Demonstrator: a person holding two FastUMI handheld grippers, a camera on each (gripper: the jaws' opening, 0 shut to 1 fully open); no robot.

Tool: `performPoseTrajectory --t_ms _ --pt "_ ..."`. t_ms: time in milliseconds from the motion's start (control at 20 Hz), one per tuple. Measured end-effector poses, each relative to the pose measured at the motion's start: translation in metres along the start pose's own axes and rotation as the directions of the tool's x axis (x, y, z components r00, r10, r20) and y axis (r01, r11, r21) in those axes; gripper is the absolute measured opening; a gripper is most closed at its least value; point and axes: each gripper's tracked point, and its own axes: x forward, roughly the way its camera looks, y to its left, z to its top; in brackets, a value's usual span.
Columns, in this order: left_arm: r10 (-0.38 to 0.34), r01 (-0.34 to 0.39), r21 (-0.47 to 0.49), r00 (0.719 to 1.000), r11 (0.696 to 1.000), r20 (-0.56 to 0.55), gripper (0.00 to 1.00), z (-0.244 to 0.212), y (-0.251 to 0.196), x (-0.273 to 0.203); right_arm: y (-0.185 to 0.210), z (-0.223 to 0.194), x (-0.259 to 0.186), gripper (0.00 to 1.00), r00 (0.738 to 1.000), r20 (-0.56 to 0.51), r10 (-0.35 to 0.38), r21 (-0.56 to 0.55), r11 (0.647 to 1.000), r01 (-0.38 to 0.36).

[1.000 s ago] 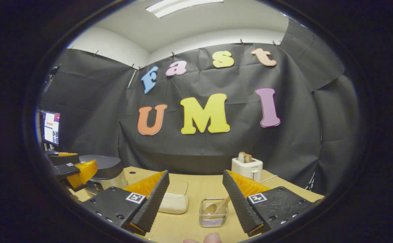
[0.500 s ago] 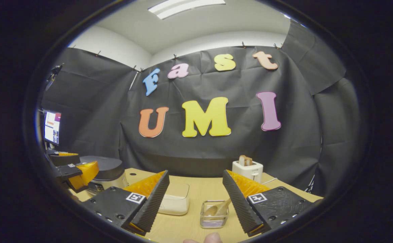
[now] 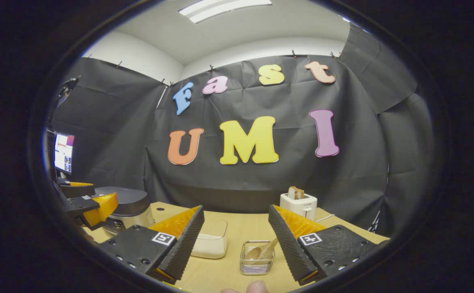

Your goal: Close the left gripper, press the button to open the rice cooker; take a wooden spoon from the chopstick holder with the right hand, scoop a spoonful of rice and pour it into the rice cooker, then put the wooden spoon back into the chopstick holder.

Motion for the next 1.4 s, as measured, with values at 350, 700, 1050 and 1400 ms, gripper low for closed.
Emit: performPoseTrajectory --t_ms 350,700,1050,1400 --pt "0.113 -0.111 0.04 0.992 0.993 -0.063 0.98 -0.009 0.022 0.001 -0.01 -0.005 0.007 0.94 0.998 -0.005 0.059 0.026 0.998 -0.059" --pt "0.154 -0.145 0.06 0.972 0.988 -0.176 0.96 0.003 0.058 0.031 -0.035 0.001 0.001 0.94 0.997 0.041 0.061 0.001 0.998 -0.061" --pt "0.091 -0.08 0.044 0.918 0.996 -0.385 0.83 0.004 0.076 0.063 -0.047 -0.003 -0.001 0.94 0.997 0.042 0.07 -0.046 0.997 -0.069" --pt "0.15 -0.172 0.013 0.815 0.985 -0.56 0.47 -0.002 0.115 0.08 -0.056 -0.006 0.0 0.95 0.996 0.045 0.075 -0.025 0.997 -0.074"
